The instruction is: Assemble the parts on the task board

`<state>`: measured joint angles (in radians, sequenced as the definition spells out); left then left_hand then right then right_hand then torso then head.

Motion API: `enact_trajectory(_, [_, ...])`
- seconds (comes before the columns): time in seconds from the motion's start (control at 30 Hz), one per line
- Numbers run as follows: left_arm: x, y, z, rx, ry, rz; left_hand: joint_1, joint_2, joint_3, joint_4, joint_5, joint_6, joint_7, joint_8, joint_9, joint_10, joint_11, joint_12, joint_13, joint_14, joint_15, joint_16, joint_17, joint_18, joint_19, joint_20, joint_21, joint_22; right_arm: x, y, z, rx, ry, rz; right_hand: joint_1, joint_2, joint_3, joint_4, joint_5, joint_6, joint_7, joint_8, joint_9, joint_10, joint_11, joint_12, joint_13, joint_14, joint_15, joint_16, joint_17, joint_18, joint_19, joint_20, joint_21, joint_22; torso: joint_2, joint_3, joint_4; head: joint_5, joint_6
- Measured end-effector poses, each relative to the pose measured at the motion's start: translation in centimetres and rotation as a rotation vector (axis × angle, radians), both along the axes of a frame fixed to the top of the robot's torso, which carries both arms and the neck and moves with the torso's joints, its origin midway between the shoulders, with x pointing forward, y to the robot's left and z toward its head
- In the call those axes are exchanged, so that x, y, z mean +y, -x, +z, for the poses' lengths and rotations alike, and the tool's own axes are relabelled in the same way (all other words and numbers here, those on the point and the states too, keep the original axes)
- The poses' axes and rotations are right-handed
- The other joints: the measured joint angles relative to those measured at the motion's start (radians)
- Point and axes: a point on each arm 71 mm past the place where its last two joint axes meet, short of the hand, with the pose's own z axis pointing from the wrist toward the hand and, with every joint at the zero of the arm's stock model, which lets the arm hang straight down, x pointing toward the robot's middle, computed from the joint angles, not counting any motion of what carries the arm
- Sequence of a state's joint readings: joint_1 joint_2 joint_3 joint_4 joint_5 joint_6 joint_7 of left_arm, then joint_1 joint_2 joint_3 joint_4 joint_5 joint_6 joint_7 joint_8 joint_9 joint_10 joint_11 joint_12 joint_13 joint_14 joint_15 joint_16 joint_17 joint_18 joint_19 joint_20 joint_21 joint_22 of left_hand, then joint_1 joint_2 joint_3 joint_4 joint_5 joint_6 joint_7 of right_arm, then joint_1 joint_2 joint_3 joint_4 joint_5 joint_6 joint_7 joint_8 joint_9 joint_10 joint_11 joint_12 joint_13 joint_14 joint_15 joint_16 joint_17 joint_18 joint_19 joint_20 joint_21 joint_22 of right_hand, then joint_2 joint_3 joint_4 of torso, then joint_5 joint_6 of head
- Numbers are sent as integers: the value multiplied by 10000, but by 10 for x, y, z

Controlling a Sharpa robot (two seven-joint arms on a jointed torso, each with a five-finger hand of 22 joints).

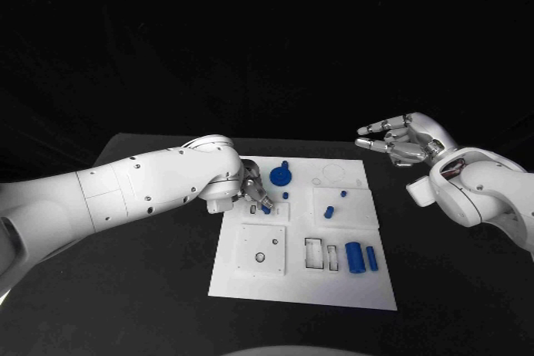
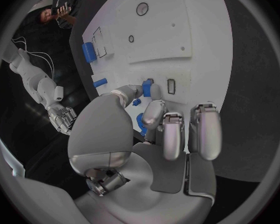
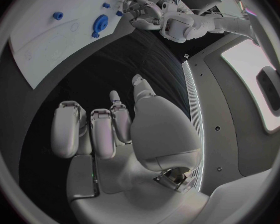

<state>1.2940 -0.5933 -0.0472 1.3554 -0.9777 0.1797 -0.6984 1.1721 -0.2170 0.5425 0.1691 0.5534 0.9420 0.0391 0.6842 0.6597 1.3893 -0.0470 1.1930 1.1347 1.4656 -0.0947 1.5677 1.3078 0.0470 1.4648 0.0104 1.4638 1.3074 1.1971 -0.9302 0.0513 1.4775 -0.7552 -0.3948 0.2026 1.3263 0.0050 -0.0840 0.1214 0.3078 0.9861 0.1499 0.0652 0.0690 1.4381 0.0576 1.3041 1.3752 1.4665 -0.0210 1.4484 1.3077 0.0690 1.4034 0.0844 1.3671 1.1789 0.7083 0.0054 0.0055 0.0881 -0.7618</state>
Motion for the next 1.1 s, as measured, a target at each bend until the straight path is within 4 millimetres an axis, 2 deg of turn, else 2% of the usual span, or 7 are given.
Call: enact_trajectory(1.1, [-1,0,1,80,-137,-178,-53,-24,24,-24,29,18,17,-10,-3,-8,9,0,-27,0,0,0,-3,0,0,0,23,0,-1,0,0,36,13,31,0,0,1,0,0,0,0,0,0,0,0,1,0,0,0,0,1,0,0,0,0,0,0,8,-3,43,-72])
